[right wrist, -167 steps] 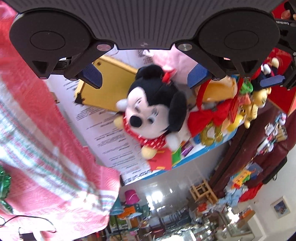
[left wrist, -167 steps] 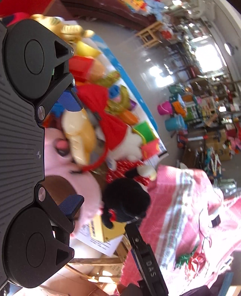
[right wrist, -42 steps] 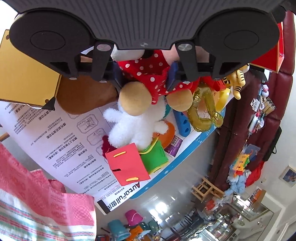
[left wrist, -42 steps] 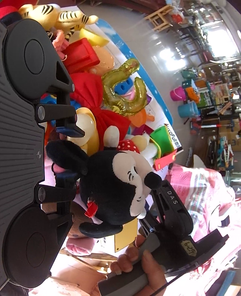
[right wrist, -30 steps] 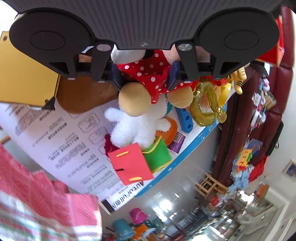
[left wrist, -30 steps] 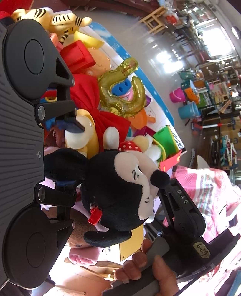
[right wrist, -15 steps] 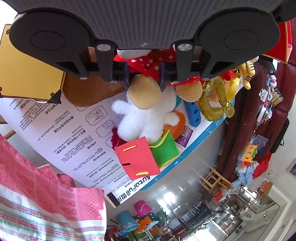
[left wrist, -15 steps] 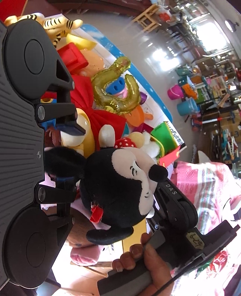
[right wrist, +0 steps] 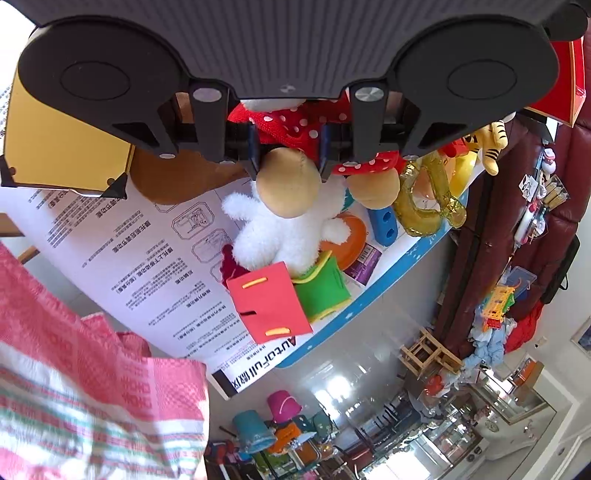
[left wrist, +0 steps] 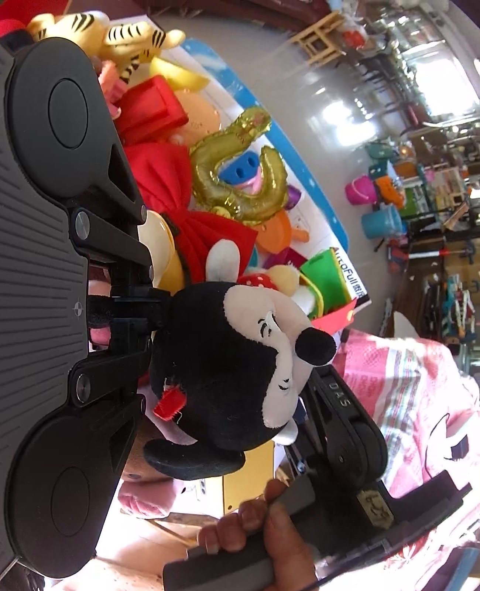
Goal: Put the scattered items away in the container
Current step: 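Lift the Minnie plush with both tools and carry it toward the box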
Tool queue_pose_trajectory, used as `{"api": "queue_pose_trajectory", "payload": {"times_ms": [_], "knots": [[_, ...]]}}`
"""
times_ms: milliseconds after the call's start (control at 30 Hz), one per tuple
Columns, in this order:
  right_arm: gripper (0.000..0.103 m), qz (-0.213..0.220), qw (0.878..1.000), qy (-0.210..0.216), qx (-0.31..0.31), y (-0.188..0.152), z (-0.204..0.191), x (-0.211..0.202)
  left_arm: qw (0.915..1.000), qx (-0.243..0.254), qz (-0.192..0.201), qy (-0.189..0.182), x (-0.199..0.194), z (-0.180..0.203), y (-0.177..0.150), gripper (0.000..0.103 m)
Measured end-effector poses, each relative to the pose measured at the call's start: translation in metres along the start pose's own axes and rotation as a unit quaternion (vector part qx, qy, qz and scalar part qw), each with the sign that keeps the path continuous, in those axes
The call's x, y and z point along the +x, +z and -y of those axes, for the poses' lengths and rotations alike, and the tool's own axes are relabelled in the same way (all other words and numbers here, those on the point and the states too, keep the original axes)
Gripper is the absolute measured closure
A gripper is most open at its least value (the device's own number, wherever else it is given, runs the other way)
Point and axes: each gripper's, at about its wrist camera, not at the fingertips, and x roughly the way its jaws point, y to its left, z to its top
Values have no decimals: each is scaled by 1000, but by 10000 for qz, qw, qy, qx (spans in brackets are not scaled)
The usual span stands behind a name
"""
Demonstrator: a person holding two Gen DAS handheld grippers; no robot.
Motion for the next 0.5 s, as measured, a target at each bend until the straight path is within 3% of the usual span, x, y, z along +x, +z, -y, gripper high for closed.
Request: {"api": "queue_pose_trajectory", "payload": {"times_ms": [500], "knots": [[69, 454, 9986, 160, -205, -1, -21, -52, 9989, -151, 418, 153, -40, 4, -7, 100]]}}
